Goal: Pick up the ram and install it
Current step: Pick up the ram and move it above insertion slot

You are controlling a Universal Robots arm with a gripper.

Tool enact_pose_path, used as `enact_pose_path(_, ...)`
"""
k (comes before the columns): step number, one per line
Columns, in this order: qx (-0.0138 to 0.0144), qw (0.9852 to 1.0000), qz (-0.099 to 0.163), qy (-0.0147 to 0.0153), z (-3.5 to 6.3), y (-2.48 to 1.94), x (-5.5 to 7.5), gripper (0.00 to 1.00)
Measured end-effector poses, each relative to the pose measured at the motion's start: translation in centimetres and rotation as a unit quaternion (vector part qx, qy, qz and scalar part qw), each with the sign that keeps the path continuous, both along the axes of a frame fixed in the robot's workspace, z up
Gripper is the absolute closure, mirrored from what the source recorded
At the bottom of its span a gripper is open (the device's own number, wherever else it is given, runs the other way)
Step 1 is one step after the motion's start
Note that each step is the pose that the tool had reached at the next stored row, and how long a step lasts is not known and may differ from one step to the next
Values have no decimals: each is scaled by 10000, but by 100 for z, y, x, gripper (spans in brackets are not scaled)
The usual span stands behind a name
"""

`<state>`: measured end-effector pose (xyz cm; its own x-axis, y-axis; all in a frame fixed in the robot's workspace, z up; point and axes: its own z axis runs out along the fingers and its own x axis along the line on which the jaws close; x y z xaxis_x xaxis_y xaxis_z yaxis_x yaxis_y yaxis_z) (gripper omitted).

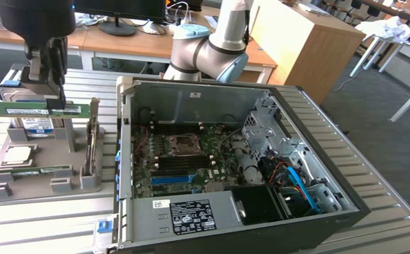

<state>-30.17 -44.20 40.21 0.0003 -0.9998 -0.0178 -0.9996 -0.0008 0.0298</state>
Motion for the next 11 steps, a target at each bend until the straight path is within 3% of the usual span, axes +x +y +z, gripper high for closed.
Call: enact_pose_path(11,0,10000,0,0,0,0,147,88)
